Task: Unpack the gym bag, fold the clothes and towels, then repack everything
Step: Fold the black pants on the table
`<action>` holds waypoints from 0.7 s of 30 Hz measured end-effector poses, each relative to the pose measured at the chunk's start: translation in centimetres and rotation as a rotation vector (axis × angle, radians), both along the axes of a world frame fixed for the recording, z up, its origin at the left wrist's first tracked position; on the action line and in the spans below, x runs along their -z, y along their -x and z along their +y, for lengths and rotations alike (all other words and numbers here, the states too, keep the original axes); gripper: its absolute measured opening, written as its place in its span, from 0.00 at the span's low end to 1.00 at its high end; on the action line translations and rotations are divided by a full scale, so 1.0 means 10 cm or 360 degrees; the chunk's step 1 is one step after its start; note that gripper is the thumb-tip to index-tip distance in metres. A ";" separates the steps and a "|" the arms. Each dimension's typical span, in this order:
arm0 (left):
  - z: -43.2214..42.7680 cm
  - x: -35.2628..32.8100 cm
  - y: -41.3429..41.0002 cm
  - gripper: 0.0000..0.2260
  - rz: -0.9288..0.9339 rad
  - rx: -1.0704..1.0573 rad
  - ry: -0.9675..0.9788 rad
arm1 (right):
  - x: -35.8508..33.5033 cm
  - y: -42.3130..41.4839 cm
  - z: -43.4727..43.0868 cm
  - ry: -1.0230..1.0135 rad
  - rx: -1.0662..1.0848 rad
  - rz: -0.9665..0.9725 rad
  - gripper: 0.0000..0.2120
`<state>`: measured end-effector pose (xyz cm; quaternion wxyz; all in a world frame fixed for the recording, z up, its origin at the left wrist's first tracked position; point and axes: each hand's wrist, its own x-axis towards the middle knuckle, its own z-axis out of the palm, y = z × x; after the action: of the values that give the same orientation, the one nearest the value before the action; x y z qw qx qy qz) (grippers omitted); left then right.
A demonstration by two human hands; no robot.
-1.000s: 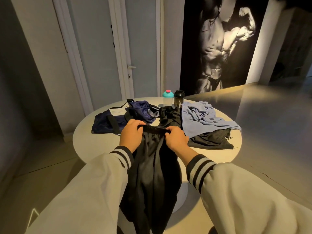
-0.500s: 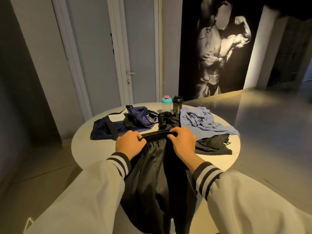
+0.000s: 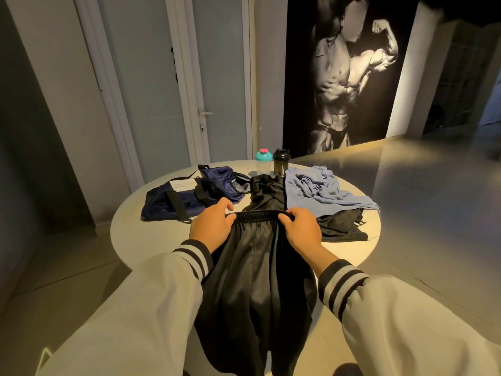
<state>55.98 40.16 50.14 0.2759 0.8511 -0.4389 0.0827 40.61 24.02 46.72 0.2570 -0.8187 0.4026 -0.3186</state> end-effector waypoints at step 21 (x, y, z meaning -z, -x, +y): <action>-0.10 0.04 0.31 0.14 0.0052 0.0100 -0.0289 | -0.07 0.38 0.10 0.0017 0.0112 0.0132 0.12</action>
<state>52.87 39.13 49.69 0.2074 0.8596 -0.4665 0.0199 36.78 25.06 47.38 0.2242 -0.8180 0.4397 -0.2953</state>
